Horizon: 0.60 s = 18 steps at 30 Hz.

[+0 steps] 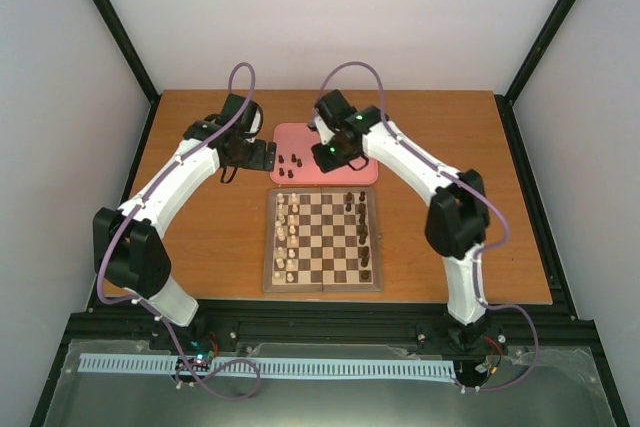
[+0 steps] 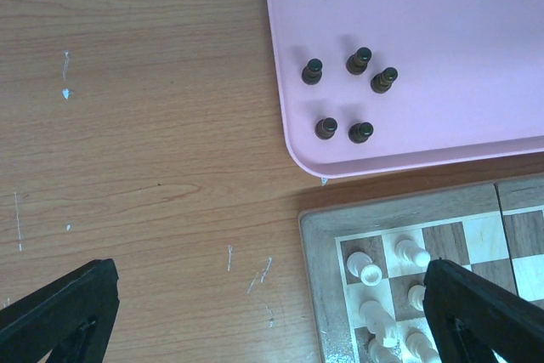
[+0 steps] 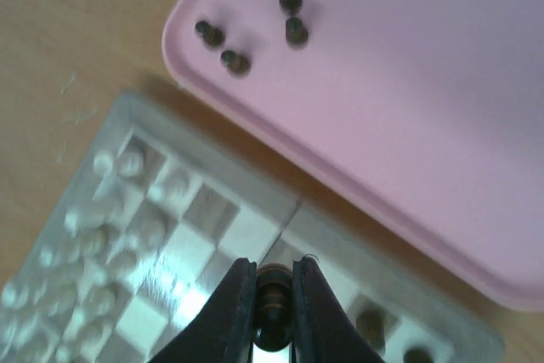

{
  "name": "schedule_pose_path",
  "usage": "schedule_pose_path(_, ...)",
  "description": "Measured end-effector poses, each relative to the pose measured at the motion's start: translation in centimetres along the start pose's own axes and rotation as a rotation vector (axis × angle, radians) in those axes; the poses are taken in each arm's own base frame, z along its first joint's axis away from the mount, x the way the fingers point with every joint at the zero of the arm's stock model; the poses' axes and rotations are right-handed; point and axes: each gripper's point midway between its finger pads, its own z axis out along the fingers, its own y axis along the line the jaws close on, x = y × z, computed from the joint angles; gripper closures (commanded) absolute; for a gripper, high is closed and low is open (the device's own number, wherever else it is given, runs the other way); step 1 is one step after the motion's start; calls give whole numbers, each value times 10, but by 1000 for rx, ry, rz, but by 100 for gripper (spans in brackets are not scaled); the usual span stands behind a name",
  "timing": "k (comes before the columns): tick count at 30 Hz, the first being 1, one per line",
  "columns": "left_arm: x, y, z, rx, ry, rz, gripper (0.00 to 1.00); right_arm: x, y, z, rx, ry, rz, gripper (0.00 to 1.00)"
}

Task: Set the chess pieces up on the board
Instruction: Place the chess piece on the chessboard.

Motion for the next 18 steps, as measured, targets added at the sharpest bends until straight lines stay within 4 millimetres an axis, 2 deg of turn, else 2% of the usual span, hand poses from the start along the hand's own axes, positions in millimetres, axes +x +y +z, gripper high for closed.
schedule_pose_path(1, 0, 0, 0, 0, 0, 0, 0, 6, 0, -8, 4, 1, 0, 97)
schedule_pose_path(4, 0, 0, 0, -3, -1, 0, 0, 45, 0, -26, 18, 52, -3, 97)
schedule_pose_path(10, 0, 0, 0, -2, -2, 0, 0, 125, 4, -16, 34, 215, -8, 97)
schedule_pose_path(14, 0, 0, 0, -2, -2, 0, 0, 157, 6, -9, 37, 263, -11, 97)
schedule_pose_path(18, 0, 0, 1, -2, 0, 0, 0, 168, 4, -8, 49, 245, -2, 97)
